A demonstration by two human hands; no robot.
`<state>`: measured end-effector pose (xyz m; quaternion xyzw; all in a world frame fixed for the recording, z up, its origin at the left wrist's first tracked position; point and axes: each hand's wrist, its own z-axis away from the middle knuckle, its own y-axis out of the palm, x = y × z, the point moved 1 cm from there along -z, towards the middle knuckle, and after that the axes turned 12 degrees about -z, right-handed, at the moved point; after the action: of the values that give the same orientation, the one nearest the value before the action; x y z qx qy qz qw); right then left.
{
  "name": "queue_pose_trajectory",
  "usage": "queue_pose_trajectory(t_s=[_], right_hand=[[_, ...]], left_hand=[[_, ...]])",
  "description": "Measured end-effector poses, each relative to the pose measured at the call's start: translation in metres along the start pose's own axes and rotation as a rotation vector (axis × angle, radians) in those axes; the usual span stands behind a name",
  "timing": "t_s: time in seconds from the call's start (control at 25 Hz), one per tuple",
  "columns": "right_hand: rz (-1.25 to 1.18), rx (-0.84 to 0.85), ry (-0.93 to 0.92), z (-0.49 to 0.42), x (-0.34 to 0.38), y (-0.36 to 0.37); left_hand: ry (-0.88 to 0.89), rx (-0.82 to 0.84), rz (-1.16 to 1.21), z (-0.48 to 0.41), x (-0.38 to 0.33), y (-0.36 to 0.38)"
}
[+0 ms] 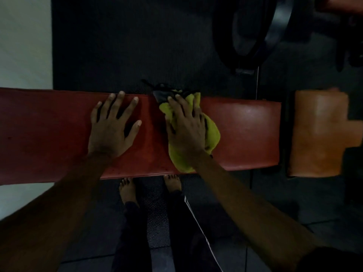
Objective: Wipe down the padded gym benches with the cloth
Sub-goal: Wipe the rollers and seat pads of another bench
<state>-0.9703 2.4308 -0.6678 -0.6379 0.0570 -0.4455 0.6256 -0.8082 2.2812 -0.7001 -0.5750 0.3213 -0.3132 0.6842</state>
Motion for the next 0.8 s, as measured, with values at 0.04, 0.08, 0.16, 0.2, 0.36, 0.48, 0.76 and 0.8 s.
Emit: queue_pose_trajectory(t_s=[0.04,0.08,0.16,0.2,0.36,0.48,0.76,0.8], right_hand=[[0.015,0.049,-0.056,0.004,-0.01,-0.005],[0.034,0.049,-0.047,0.006,-0.027,-0.014],[0.059,-0.064,0.113,0.009,-0.067,-0.039],[0.027,-0.148,0.213,0.011,-0.084,-0.051],[-0.004,-0.39,0.478,-0.004,-0.075,-0.046],[0.018,-0.335,0.502,-0.027,-0.039,-0.031],[0.07,0.058,-0.034,-0.063,0.008,-0.006],[0.067,0.054,-0.013,-0.063,-0.006,-0.014]], left_hand=[[0.003,0.004,0.008,0.001,0.001,0.0],[0.009,0.004,0.014,0.0,0.001,0.0],[0.012,0.0,0.023,-0.001,0.002,0.0],[0.015,-0.001,0.023,-0.001,0.002,0.001],[0.011,-0.021,0.021,-0.002,0.004,0.005],[0.007,-0.028,0.017,-0.002,0.004,0.005],[0.004,-0.036,0.021,-0.002,0.003,0.002],[0.005,-0.035,0.024,-0.002,0.004,0.002]])
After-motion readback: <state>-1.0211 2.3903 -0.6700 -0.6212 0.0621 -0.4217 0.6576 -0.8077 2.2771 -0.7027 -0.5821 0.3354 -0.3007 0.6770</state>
